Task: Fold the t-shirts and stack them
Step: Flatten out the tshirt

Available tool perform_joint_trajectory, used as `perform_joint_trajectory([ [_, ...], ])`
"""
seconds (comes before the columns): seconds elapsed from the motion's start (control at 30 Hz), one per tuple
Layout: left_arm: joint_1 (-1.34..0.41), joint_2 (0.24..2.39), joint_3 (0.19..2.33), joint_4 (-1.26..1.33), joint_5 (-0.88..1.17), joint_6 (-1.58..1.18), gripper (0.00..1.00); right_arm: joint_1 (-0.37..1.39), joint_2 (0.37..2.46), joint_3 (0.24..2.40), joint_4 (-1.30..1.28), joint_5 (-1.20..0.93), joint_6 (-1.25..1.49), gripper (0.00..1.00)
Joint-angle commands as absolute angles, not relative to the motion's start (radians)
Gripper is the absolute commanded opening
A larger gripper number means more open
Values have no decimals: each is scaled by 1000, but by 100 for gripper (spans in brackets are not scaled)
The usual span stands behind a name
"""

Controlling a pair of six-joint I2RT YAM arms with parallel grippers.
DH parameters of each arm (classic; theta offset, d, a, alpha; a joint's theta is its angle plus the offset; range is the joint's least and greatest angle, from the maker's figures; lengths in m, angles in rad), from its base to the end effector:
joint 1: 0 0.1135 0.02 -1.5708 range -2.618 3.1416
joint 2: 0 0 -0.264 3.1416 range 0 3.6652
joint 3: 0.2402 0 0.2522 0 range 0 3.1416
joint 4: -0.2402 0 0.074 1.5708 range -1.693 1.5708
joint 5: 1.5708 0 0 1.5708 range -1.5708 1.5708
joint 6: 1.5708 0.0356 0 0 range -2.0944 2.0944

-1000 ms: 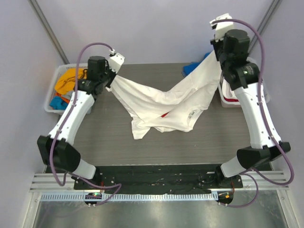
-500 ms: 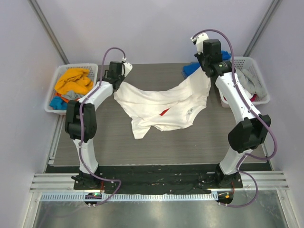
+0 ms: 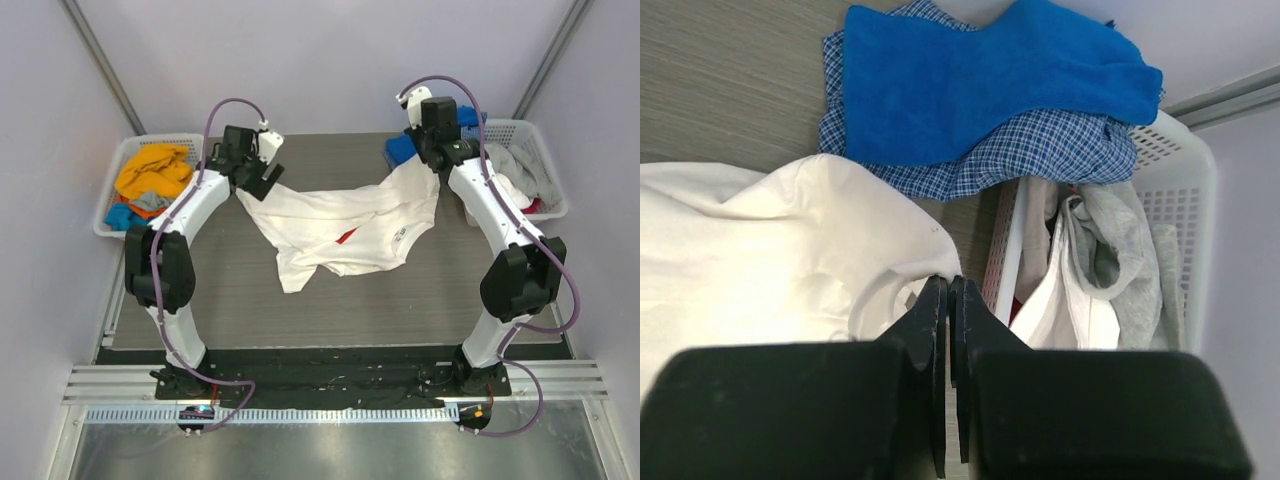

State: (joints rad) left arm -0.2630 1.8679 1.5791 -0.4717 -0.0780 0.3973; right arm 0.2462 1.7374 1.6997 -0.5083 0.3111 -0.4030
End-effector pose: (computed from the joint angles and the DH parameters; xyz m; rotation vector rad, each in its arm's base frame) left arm 0.4145 -0.1087 0.2782 0.7195 2.2201 0.1580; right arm 0.3935 0.0877 0.3685 -0.4960 2.0571 -0.4224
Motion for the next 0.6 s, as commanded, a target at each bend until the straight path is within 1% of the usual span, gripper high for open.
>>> perform_joint_trajectory([
  [0.0,-351,1756,1594,-693,192,399,88,244,1690,1672,-463,287,-373,1],
  [0.07,-382,1752,1580,-742,231,419,84,244,1681,1649,-463,282,-368,1],
  [0.1,-408,1752,1568,-756,244,437,79,242,1680,1641,-463,276,-368,1],
  [0.13,-417,1756,1565,-767,255,442,77,244,1672,1626,-462,276,-367,1],
  [0.23,-439,1776,1545,-790,290,453,75,244,1657,1599,-462,272,-367,1],
  [0.57,-454,1836,1526,-785,336,466,72,242,1612,1542,-454,268,-373,1],
])
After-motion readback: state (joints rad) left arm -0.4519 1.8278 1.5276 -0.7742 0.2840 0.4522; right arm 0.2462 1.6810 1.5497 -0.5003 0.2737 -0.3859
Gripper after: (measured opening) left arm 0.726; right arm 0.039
